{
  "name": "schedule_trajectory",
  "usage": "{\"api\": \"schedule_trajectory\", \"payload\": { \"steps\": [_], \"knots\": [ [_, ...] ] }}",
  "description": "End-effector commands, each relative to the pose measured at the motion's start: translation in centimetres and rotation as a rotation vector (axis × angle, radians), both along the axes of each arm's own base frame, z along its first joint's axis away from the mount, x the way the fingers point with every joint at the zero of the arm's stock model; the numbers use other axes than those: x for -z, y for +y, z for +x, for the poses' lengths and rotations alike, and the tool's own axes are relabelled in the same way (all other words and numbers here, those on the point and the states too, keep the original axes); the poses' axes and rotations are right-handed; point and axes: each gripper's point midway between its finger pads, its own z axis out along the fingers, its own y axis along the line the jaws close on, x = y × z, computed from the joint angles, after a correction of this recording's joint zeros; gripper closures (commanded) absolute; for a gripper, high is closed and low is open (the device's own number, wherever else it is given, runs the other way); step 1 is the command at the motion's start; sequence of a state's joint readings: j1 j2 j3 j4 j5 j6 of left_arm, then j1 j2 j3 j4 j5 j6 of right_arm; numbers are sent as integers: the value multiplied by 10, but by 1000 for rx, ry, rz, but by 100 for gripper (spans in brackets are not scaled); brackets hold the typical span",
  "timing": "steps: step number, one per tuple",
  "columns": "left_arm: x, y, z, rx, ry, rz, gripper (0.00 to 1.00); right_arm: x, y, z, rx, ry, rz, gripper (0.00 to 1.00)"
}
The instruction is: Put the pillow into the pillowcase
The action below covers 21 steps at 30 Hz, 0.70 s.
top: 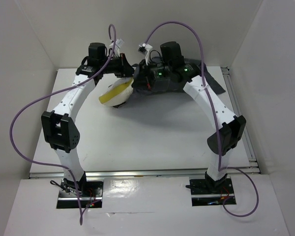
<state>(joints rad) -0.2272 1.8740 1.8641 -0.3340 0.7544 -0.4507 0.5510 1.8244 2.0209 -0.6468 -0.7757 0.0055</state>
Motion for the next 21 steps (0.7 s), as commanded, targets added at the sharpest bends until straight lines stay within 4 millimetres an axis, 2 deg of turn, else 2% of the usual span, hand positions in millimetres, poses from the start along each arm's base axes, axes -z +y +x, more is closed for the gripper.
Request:
{"api": "schedule_trajectory", "payload": {
  "steps": [1, 3, 5, 7, 10, 12, 13, 15, 18, 20, 21],
  "knots": [
    [5, -13, -2, -23, 27, -38, 100, -53, 21, -36, -154, -82, 120, 100],
    [7, -19, -12, -9, 46, -52, 100, -49, 22, -26, -116, -91, 107, 100],
    [13, -22, -21, -14, 58, -50, 100, -55, 24, -24, -114, -102, 120, 100],
    [27, -36, -33, 4, 82, -33, 100, -65, 26, -21, -111, -119, 143, 100],
    [33, -52, -40, 15, 93, -39, 100, -74, 33, -29, -136, -125, 161, 100],
    [43, -59, -37, 3, 114, -34, 100, -78, 36, -35, -153, -121, 172, 100],
    [49, -67, -33, 7, 114, -29, 100, -83, 38, -45, -175, -117, 181, 100],
    [47, -73, -24, -11, 107, -41, 100, -89, 39, -56, -202, -112, 193, 100],
    [55, -80, -2, -35, 112, -39, 100, -98, 39, -70, -223, -126, 204, 100],
    [57, -94, 0, -22, 106, -36, 100, -105, 39, -77, -233, -143, 216, 100],
    [62, -95, 8, -36, 112, -28, 100, -110, 37, -80, -233, -154, 223, 100]
  ]
}}
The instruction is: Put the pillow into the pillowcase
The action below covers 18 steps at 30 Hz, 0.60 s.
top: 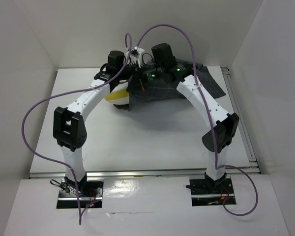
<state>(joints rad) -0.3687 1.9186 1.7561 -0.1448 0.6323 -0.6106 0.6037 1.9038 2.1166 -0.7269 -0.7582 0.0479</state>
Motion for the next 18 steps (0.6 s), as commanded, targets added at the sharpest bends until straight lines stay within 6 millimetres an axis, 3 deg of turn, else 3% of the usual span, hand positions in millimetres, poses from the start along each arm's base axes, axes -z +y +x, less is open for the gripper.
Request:
{"api": "schedule_trajectory", "payload": {
  "steps": [1, 5, 7, 9, 10, 12, 14, 16, 17, 18],
  "knots": [
    [25, -36, 13, -13, 11, 23, 100, -124, 14, -70, -204, -242, 275, 100],
    [41, -31, 13, -42, 38, 62, 100, -136, 3, -61, -99, -319, 258, 100],
    [52, -26, 6, -34, 48, 91, 89, -128, -3, -52, -47, -324, 230, 100],
    [47, -20, -3, -27, 30, 108, 78, -130, -17, -37, 57, -368, 202, 100],
    [45, -18, -7, -21, 20, 118, 68, -118, -19, -33, 82, -350, 175, 100],
    [37, -13, -16, -11, -16, 163, 58, -118, -37, -17, 189, -385, 151, 100],
    [36, -5, -19, -6, -59, 218, 45, -99, -41, -10, 210, -364, 112, 100],
    [35, 11, -27, -30, -68, 290, 39, -99, -57, -1, 270, -371, 96, 100],
    [33, 16, -31, -31, -78, 314, 37, -84, -60, 5, 280, -346, 71, 100],
    [33, 21, -34, -16, -103, 353, 34, -84, -70, 10, 304, -350, 69, 100]
  ]
}}
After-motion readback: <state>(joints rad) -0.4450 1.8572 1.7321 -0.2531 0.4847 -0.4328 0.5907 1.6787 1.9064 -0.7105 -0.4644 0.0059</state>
